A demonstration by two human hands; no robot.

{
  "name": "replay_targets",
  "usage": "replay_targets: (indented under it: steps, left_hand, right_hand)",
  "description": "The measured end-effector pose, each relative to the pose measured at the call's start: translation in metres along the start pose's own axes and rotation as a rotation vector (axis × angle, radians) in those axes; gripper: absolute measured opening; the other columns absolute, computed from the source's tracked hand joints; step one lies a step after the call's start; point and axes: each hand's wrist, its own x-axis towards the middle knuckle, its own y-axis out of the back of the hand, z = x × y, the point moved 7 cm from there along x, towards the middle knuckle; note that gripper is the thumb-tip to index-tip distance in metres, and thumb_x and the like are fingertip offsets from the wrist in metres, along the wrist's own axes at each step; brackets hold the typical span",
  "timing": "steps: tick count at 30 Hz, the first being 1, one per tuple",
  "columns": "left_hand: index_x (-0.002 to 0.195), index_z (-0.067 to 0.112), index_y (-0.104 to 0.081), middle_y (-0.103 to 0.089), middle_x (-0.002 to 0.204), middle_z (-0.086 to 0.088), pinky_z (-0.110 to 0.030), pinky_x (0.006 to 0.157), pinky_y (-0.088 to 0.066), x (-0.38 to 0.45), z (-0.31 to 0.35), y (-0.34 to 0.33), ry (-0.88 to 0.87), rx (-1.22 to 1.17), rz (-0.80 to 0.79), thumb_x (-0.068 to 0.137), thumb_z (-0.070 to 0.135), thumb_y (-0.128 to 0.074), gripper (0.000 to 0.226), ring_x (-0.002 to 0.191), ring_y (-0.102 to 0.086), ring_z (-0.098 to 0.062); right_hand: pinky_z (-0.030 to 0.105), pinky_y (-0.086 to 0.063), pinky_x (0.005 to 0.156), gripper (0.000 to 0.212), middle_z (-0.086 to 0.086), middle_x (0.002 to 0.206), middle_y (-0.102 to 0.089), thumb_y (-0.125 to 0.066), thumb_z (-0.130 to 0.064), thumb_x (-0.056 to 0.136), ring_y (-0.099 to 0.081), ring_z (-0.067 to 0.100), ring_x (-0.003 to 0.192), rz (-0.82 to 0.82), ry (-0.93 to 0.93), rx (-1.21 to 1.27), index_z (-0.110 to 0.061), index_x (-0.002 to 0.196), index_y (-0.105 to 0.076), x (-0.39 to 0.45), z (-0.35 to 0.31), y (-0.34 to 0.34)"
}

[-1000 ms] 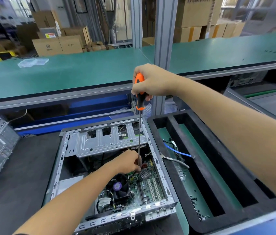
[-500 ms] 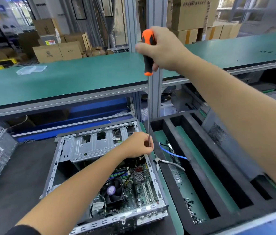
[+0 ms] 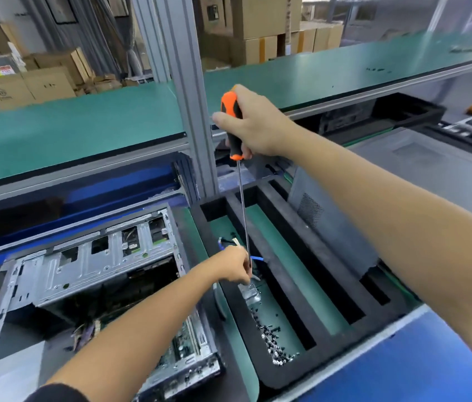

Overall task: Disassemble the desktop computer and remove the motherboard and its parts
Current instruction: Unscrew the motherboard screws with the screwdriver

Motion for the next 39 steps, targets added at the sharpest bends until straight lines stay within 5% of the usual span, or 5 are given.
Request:
replay_targets:
  steps: [18, 25, 29, 34, 39]
  left_hand:
    - [0.083, 0.003, -0.071, -0.066, 0.072, -0.004, -0.016, 0.061, -0.047, 0.0, 0.005, 0.006, 0.0, -0.13, 0.008, 0.084, 0.016, -0.07, 0.013, 0.065, -0.059, -0.013]
    - [0.073, 0.018, -0.069, -0.065, 0.073, 0.004, -0.014, 0.059, -0.04, -0.055, -0.015, 0.061, -0.025, -0.088, 0.244, 0.084, 0.022, -0.072, 0.013, 0.058, -0.055, 0.001]
    - [0.079, 0.001, -0.071, -0.07, 0.087, -0.006, -0.03, 0.073, -0.048, -0.103, -0.046, 0.08, -0.014, -0.074, 0.314, 0.086, 0.024, -0.071, 0.024, 0.075, -0.062, -0.016]
    - [0.086, 0.001, -0.073, -0.07, 0.089, -0.013, -0.044, 0.076, -0.052, -0.158, -0.104, 0.077, 0.039, -0.075, 0.314, 0.087, 0.029, -0.07, 0.028, 0.081, -0.064, -0.029]
    - [0.084, 0.006, -0.075, -0.066, 0.081, 0.006, -0.012, 0.064, -0.044, -0.199, -0.156, 0.056, 0.055, -0.09, 0.274, 0.088, 0.027, -0.069, 0.021, 0.069, -0.057, -0.008]
  right_hand:
    - [0.021, -0.042, 0.038, 0.026, 0.012, 0.074, -0.055, -0.053, -0.028, 0.097, -0.051, 0.009, 0.038, -0.006, 0.065, 0.112, -0.013, 0.087, -0.035, -0.004, -0.005, -0.007]
    - [0.016, -0.045, 0.051, 0.026, -0.004, 0.067, -0.042, -0.052, -0.028, 0.098, -0.053, 0.0, 0.05, 0.146, 0.274, 0.163, -0.01, 0.089, -0.035, 0.021, -0.08, -0.017]
    - [0.023, -0.054, 0.056, 0.024, 0.005, 0.065, -0.052, -0.046, -0.029, 0.099, -0.06, 0.018, 0.058, 0.15, 0.35, 0.154, -0.009, 0.086, -0.044, 0.027, -0.126, -0.041]
    - [0.025, -0.052, 0.054, 0.022, 0.006, 0.062, -0.051, -0.046, -0.026, 0.099, -0.056, 0.016, 0.053, 0.118, 0.401, 0.189, -0.01, 0.083, -0.041, 0.029, -0.182, -0.097]
    - [0.018, -0.047, 0.05, 0.024, 0.0, 0.066, -0.047, -0.049, -0.025, 0.099, -0.055, 0.007, 0.051, 0.035, 0.347, 0.211, -0.007, 0.094, -0.034, 0.024, -0.216, -0.163]
